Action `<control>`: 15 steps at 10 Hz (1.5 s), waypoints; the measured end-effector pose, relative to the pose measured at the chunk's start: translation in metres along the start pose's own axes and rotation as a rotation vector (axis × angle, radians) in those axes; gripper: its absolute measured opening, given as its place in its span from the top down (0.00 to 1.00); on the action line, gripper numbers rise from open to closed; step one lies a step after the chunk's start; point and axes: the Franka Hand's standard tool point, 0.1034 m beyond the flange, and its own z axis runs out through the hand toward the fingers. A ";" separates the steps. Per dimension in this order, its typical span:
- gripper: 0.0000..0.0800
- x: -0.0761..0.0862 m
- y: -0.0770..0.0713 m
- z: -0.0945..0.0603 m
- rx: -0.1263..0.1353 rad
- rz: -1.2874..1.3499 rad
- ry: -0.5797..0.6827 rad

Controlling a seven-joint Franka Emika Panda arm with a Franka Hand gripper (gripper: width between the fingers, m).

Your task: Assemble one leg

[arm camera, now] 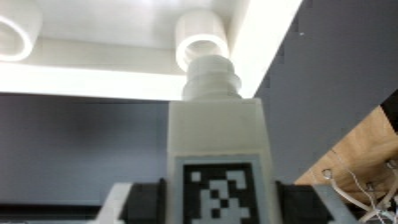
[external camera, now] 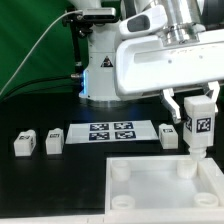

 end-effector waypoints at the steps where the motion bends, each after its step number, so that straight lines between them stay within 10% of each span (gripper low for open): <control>1: 0.64 0.001 0.000 0.005 0.001 0.003 -0.001; 15: 0.64 0.019 0.004 0.031 0.007 -0.012 0.002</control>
Offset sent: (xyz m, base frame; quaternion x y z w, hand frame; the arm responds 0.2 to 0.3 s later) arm 0.0294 0.0006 -0.0042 -0.0122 0.0187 -0.0113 0.9997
